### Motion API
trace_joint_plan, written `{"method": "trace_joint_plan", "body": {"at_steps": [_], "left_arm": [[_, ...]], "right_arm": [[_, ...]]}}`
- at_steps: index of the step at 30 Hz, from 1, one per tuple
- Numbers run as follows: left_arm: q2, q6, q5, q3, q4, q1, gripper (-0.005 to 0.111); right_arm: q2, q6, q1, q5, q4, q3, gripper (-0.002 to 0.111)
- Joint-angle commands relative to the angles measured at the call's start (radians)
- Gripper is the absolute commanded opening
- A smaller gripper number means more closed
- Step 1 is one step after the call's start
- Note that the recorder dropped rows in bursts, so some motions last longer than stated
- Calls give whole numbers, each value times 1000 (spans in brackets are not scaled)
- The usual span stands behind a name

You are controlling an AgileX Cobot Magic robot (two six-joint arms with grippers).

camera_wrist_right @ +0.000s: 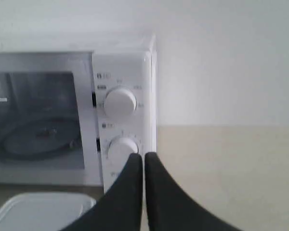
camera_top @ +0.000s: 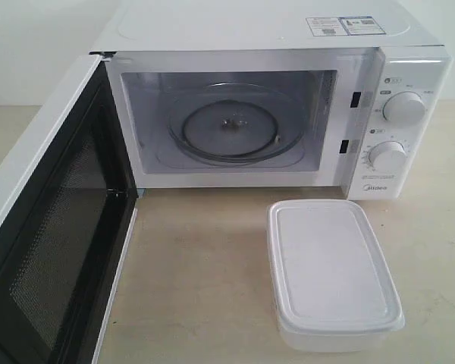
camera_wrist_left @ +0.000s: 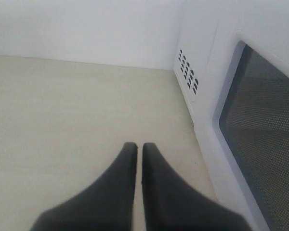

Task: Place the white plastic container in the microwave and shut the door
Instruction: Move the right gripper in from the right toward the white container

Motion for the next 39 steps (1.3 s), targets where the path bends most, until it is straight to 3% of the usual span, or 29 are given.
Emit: {"method": "trace_joint_plan", "body": {"at_steps": [1, 10, 15, 19, 29, 36, 39], "left_arm": [[-3, -7, -6, 2, 1, 1, 4], [-3, -7, -6, 2, 1, 1, 4], [-3, -7, -6, 2, 1, 1, 4], [-3, -7, -6, 2, 1, 1, 4], [-3, -7, -6, 2, 1, 1, 4], [-3, -7, -6, 2, 1, 1, 4], [-3, -7, -6, 2, 1, 1, 4]], "right_arm": [[-4, -4, -3, -123, -2, 0, 0], [-4, -7, -3, -349, 8, 0, 0], [45, -132, -3, -155, 109, -102, 0], [220, -173, -3, -11, 134, -225, 0], [444, -131, -3, -134, 137, -280, 0], [585, -145, -3, -50, 137, -277, 0], [721, -142, -3, -149, 137, -236, 0]]}}
